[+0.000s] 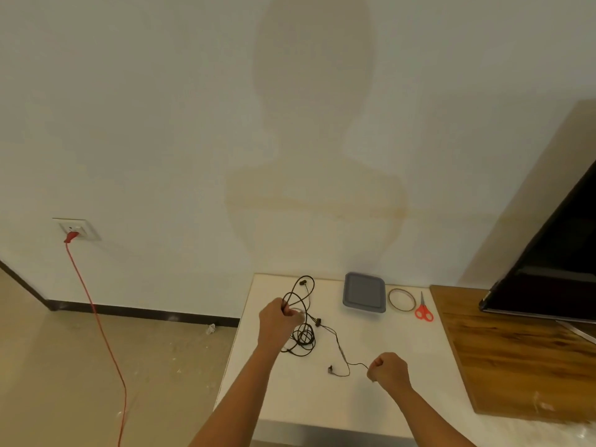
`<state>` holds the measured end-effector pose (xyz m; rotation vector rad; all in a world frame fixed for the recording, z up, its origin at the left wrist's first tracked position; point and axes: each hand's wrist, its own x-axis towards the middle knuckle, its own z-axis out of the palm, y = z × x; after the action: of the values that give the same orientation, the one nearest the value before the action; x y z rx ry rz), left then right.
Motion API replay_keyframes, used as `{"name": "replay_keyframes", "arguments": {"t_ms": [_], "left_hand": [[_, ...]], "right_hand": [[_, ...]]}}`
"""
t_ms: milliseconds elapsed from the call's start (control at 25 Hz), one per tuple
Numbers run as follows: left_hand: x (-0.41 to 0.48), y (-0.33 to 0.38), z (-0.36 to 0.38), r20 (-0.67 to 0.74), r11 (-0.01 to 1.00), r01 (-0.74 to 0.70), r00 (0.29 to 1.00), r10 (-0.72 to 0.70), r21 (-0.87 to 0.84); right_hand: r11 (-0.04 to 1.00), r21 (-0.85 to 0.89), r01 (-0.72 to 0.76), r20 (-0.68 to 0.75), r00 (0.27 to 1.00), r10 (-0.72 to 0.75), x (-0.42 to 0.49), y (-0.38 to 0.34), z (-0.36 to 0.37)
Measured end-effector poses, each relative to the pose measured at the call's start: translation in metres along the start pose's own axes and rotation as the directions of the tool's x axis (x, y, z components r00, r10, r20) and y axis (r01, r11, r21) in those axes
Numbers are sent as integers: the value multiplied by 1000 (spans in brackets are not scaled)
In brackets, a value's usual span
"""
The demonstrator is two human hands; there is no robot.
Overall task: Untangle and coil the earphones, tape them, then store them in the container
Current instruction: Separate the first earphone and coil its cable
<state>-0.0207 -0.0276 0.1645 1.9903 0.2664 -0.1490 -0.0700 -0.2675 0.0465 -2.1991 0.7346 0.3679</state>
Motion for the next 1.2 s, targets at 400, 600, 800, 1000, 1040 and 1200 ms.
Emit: {"name": "replay_keyframes", "arguments": {"t_ms": [400, 600, 800, 1000, 1040, 1200], "left_hand": [[-4, 15, 24, 119, 997, -72, 990, 72, -7], [-3, 34, -10, 42, 984, -67, 997, 60, 168], [-14, 51, -41, 37, 957, -140, 990, 135, 252], [-37, 72, -34, 133, 962, -254, 962, 240, 99], [-42, 77, -30, 155, 941, -312, 944, 292, 130], [-55, 90, -24, 135, 888, -428, 902, 409, 168]], "right_hand": [[773, 296, 561, 205, 753, -625, -35, -95, -16], [854, 145, 500, -183, 861, -474, -25, -86, -42], [979, 43, 201, -137, 971, -194, -12, -50, -64], [788, 280, 548, 35, 815, -579, -56, -103, -65], [715, 321, 621, 87, 733, -675, -66, -117, -65], [584, 442, 681, 147, 587, -796, -93, -156, -67]]}}
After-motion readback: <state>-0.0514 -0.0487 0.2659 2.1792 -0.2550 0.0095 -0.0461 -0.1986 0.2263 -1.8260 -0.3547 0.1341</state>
